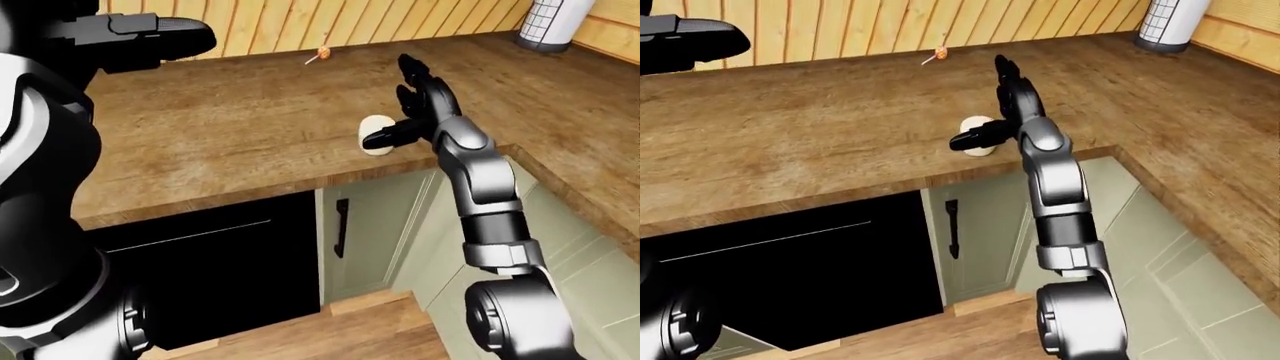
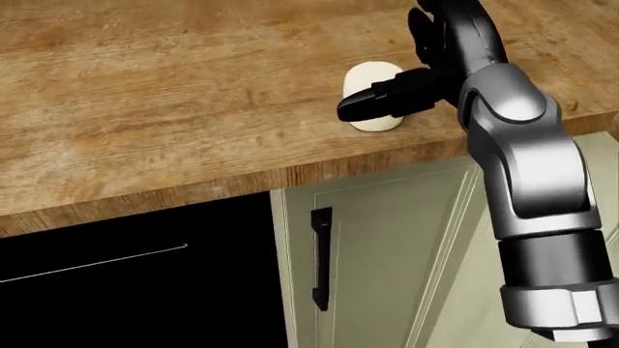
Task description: Pick up the wedge of cheese and place it on the slice of bread to prepare a simple cheese on bread dish.
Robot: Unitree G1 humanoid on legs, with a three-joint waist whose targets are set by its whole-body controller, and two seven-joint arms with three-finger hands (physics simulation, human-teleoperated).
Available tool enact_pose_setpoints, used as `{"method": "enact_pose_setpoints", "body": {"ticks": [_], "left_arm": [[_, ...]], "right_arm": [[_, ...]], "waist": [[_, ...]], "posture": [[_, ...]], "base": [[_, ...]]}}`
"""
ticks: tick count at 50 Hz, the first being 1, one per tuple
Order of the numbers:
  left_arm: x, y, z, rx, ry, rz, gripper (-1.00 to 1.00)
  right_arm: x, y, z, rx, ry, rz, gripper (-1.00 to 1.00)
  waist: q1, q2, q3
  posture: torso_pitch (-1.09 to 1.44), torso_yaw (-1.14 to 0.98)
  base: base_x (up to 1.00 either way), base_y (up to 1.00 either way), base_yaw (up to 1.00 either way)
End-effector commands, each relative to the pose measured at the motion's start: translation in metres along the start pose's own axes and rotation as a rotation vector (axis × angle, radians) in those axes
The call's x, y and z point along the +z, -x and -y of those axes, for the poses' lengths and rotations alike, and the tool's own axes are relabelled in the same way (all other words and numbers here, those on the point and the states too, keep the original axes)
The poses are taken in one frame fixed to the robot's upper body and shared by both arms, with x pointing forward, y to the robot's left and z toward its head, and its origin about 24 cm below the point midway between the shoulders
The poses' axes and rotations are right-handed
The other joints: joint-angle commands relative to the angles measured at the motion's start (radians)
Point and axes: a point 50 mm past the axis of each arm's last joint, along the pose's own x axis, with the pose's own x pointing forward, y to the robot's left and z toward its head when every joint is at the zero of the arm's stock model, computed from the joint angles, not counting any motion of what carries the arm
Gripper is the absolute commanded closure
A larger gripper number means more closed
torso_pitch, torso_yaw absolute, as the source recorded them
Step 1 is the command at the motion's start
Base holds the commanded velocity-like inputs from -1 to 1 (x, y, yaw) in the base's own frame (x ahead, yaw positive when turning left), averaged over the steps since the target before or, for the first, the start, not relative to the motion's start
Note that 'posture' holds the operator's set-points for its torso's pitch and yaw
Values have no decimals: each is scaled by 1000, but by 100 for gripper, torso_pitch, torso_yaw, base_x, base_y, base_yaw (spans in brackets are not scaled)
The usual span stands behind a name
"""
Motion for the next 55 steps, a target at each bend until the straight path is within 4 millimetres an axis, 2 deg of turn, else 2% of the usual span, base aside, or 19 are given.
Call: {"method": "enact_pose_setpoints", "body": {"ticks": [1, 13, 25, 42, 55], "left_arm": [[16, 1, -2, 9, 11, 76, -100], [18, 1, -3, 11, 12, 79, -100], [17, 2, -3, 11, 11, 77, -100], [16, 0, -2, 9, 10, 79, -100], [14, 0, -2, 8, 11, 77, -100]], "right_arm": [[23, 2, 3, -10, 21, 92, -100], [17, 11, 7, -11, 23, 46, -100], [6, 5, 5, -13, 27, 19, -100], [4, -8, 1, -19, 29, 24, -61], [7, -22, -7, -11, 33, 32, -55]], "waist": [[0, 3, -29], [2, 0, -24], [2, 2, -25], [0, 7, -31], [-3, 10, -34]], "posture": [[0, 0], [0, 0], [0, 0], [0, 0], [0, 0]], "base": [[0, 0, 0], [0, 0, 0], [0, 0, 0], [0, 0, 0], [0, 0, 0]]}}
